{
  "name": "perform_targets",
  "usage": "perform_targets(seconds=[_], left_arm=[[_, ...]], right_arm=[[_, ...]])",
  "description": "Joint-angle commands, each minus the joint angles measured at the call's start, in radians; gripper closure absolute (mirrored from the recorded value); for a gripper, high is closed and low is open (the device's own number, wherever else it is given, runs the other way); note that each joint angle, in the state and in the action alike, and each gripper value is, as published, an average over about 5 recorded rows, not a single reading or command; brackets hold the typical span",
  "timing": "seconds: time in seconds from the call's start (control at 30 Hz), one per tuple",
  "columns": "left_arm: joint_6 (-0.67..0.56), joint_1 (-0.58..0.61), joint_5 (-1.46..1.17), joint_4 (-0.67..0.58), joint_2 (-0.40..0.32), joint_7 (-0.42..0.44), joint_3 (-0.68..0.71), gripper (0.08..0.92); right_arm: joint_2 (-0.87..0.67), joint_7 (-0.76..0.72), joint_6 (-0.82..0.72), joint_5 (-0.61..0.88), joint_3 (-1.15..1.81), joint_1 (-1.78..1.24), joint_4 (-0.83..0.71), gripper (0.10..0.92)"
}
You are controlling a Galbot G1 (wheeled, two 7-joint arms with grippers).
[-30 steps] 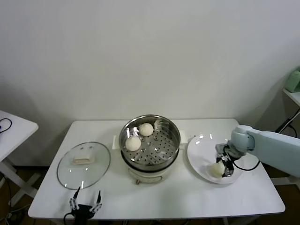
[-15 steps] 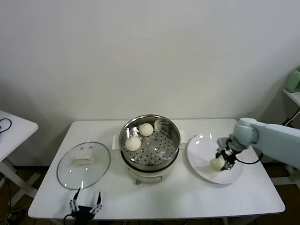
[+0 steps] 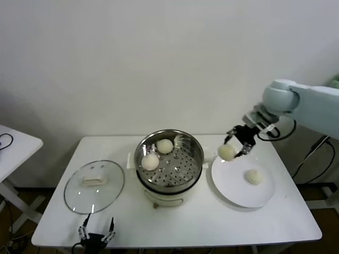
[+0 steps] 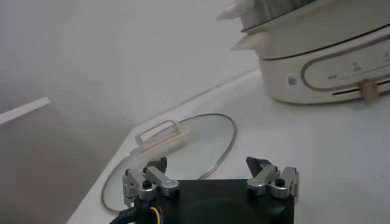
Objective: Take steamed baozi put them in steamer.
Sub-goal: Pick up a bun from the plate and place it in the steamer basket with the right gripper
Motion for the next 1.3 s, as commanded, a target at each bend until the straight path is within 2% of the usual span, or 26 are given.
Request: perform_targets(seconds=[0.03, 0.33, 0.7, 1.03, 1.17, 1.3], left_arm=[[-0.001, -0.006, -0.002, 0.004, -0.002, -0.001, -0.002, 0.177], [-0.001, -0.015, -0.005, 0.012, -0.004, -0.001, -0.004, 0.177], [-0.005, -0.018, -0.005, 0.021, -0.002, -0.002, -0.007, 0.177], [-0.01, -0.016, -0.004, 0.019, -0.003, -0.004, -0.009, 0.177], [-0.01, -0.013, -0.003, 0.015, -0.003, -0.004, -0.011, 0.177], [-0.01, -0.009, -0.002, 0.01, -0.003, -0.004, -0.012, 0.177]], right_arm=[[0.241, 0.044, 0.183, -0.116, 0.06, 0.048, 0.142, 0.406], [0.413, 0.102, 0.23, -0.358, 0.074, -0.172, 0.031, 0.406], [0.509, 0.152, 0.272, -0.519, 0.101, -0.363, -0.137, 0.406], [0.531, 0.186, 0.312, -0.53, 0.11, -0.379, -0.191, 0.385], [0.512, 0.191, 0.334, -0.489, 0.114, -0.338, -0.188, 0.303], [0.454, 0.171, 0.351, -0.362, 0.08, -0.222, -0.165, 0.22]])
